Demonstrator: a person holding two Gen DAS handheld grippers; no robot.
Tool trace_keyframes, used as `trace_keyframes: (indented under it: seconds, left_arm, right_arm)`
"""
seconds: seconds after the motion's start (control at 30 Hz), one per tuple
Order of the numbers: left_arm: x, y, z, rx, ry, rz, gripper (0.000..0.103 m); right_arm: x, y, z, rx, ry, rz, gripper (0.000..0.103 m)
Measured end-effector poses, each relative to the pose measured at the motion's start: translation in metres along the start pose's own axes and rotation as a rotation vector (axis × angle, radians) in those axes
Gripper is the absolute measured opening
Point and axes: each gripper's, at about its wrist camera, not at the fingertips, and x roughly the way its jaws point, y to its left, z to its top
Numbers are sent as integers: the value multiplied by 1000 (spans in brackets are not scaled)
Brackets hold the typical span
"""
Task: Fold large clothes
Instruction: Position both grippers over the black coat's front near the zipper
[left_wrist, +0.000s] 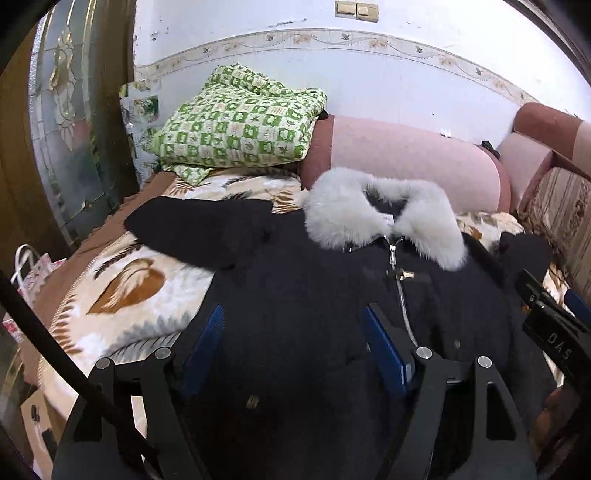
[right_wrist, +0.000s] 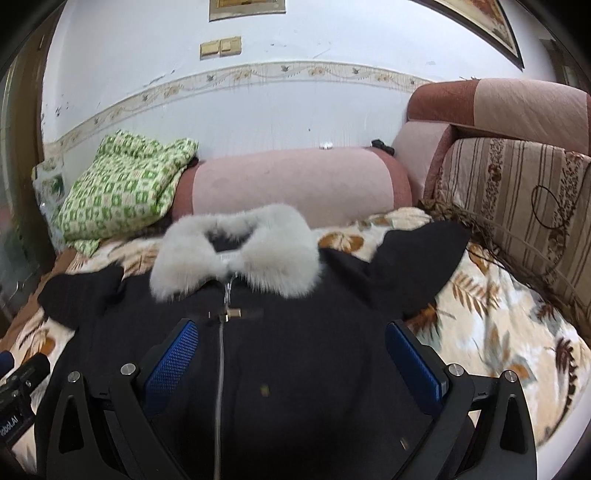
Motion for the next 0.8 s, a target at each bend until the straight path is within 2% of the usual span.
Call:
trace_keyframes:
  seconds: [0.13, 0.23, 0.3, 0.43, 0.57, 0.8]
  left_arm:
    - [31, -7, 12, -5, -31, -31, 83]
    - [47, -13, 11, 32, -79, -3, 86]
    - [61, -15, 6, 49, -59, 13, 88]
    - [84, -10, -6, 99, 32, -11, 88]
    - [87, -1, -13, 86, 52, -1, 88]
    - [81, 3, -18, 77, 38, -1, 88]
  right_arm:
    - [24, 6, 3, -2, -59, -35, 102]
    - [42, -1, -10, 6, -63, -89, 102]
    - [58, -6, -19, -3, 4, -75, 102]
    - [67, -13, -25, 0, 49, -65, 102]
    - [63, -9, -28, -28, 39, -61, 102]
    - [54, 2, -30, -82, 0, -61, 102]
